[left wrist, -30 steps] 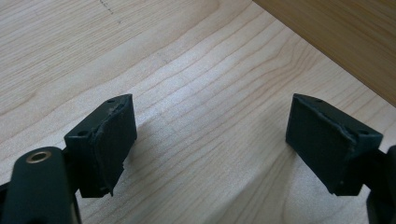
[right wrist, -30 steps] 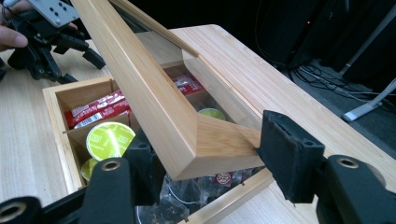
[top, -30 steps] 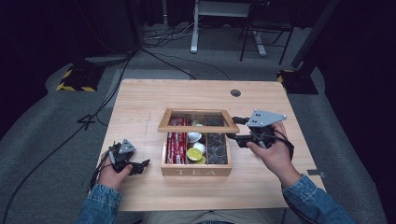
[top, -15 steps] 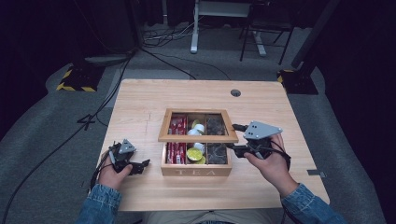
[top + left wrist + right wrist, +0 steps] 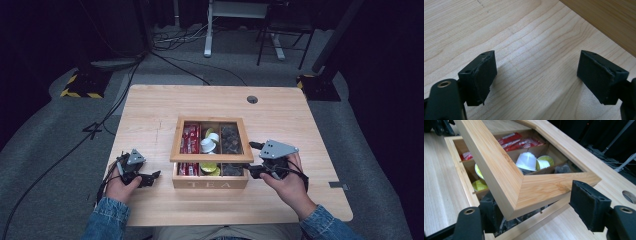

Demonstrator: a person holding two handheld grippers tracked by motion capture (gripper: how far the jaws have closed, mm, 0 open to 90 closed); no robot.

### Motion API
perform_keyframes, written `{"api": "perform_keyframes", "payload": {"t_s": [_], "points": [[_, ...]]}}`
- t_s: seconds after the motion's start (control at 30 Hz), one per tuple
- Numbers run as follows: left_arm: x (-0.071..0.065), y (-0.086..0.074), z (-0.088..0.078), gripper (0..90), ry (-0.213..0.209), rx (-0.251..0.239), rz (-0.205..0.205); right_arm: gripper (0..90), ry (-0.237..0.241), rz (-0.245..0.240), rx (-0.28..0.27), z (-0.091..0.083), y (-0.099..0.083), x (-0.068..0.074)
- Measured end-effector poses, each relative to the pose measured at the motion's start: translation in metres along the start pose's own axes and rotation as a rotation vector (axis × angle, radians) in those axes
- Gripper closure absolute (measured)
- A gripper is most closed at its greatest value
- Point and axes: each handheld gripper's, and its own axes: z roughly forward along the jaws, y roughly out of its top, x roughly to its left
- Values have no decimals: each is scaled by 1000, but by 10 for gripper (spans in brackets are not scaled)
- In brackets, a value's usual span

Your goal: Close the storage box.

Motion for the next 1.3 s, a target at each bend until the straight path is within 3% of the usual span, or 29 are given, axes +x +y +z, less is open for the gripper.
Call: {"api": "perform_keyframes", "payload": {"t_s": [0.63,1.3], "points": [[0,0,0,165,-1,0,-1,298,14,-16,54,2,-18,12],[0,0,0,163,-1,3,-1,295,88,42,111,6,-30,15]]}}
